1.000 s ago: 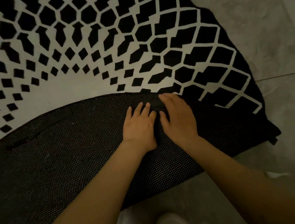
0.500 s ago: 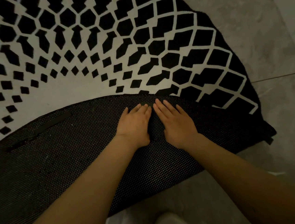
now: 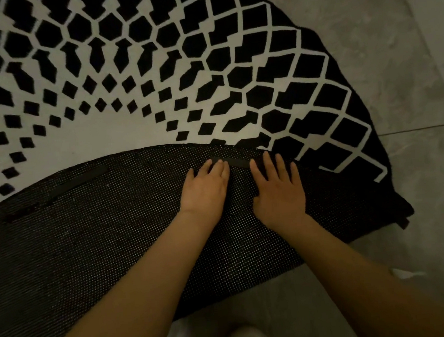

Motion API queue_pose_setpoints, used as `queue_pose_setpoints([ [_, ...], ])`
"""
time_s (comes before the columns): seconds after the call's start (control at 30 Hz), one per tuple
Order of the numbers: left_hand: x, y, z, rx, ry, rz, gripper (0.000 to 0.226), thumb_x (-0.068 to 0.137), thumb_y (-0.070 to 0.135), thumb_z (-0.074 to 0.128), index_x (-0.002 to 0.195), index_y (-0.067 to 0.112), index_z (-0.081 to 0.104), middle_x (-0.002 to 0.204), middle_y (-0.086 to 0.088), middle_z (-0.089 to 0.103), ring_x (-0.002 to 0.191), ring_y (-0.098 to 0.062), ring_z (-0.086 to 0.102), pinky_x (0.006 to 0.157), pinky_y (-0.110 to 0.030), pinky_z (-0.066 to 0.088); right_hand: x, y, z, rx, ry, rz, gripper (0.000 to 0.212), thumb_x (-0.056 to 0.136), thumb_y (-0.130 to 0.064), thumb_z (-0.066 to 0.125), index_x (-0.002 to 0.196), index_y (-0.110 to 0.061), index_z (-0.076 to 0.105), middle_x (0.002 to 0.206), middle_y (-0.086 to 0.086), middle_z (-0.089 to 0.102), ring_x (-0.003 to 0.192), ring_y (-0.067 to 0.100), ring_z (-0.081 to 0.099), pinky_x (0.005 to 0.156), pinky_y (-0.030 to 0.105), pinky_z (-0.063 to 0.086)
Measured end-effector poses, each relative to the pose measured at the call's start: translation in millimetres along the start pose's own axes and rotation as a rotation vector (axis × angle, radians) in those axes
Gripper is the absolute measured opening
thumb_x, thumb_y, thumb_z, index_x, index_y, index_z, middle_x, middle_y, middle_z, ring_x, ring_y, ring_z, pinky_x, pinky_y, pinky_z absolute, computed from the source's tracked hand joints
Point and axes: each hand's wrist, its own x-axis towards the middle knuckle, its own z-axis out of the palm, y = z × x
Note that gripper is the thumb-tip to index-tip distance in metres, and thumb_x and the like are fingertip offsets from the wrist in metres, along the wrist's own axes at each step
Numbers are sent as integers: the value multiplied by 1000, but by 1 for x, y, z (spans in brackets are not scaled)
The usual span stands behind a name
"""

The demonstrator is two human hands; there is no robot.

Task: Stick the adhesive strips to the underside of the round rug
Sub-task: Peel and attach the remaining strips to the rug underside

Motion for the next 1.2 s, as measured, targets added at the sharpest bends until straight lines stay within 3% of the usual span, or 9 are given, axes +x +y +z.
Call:
queue_pose_setpoints([
  [0.1,-1,-8,1,56,77,42,74,94,21,47,151,14,0,159,-2,9,146,-22,11,117,-40,-1,-3,2,8,-4,36,42,74,93,-43,35,149,-25,-10,157,10,-18,144,29,-16,115,48,-11],
  [0.23,-13,-31,0,-15,232,46,65,94,24,42,151,18,11,158,-1,18,147,-21,8,114,-36,-12,-12,12,19,49,127,54,69,88,-41,35,150,-19,16,158,10,7,146,29,4,114,53,0],
  [0.47,-52,-148,17,-182,318,-376,69,84,12,58,147,10,29,153,-16,28,140,-36,25,115,-47,21,-5,-1,14,102,238,-74,68,81,-22,60,144,-11,35,150,12,33,138,31,31,111,55,20],
  [0.6,-73,-206,29,-303,186,-577,58,84,9,53,140,9,36,145,-19,37,129,-39,38,109,-53,30,14,-24,-1,156,206,-116,67,90,-25,50,149,-15,20,157,7,17,144,25,16,116,50,10],
  [0.77,-84,-223,38,-61,15,-592,69,88,11,50,150,13,20,155,-9,25,138,-30,29,115,-49,7,35,-45,-12,240,95,-57,71,91,-33,46,151,-15,12,158,7,11,145,25,9,119,44,2],
  [0.9,-83,-234,28,-9,212,-525,43,84,4,54,127,1,55,109,-28,57,92,-43,57,78,-47,42,34,-40,-17,157,262,-60,76,81,-30,58,147,-10,25,144,12,38,132,31,34,117,44,9],
  [1.03,-98,-239,10,16,227,-485,26,84,3,57,107,-3,66,95,-27,59,80,-42,59,66,-42,41,27,-35,-27,132,445,-68,40,75,-25,66,112,-10,63,108,14,55,104,36,50,101,45,29],
  [1.1,-115,-234,-4,-46,234,-476,23,83,3,58,104,-3,67,97,-24,60,79,-40,59,66,-42,46,18,-34,-37,185,529,-95,18,73,-23,69,86,-11,68,94,10,56,91,32,53,93,41,32],
  [1.2,-142,-225,-25,-93,189,-516,24,88,6,51,108,5,66,103,-17,62,86,-34,60,70,-39,50,0,-29,-62,253,496,-178,11,77,-23,67,80,-13,69,85,4,61,81,24,56,82,34,35],
])
